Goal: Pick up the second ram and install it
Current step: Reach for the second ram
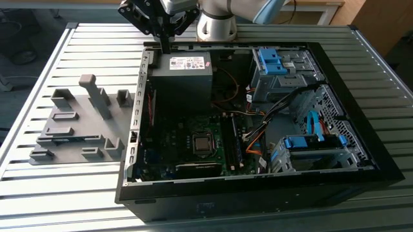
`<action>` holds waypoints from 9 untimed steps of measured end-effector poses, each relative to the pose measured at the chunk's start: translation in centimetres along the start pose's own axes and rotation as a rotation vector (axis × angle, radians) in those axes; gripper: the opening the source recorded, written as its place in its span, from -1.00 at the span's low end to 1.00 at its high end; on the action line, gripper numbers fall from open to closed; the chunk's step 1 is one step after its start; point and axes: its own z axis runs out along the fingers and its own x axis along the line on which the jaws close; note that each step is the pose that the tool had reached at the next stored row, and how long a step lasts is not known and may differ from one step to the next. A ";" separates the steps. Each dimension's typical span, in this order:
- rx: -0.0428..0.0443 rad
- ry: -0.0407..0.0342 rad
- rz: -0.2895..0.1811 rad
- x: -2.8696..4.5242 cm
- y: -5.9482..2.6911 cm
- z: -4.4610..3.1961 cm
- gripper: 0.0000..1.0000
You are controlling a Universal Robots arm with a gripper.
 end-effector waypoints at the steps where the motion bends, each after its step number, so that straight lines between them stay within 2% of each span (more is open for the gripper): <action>1: 0.0000 0.0000 0.000 0.06 0.00 0.00 -0.79; 9: 0.0000 0.0000 0.000 0.42 -0.03 -0.01 -0.79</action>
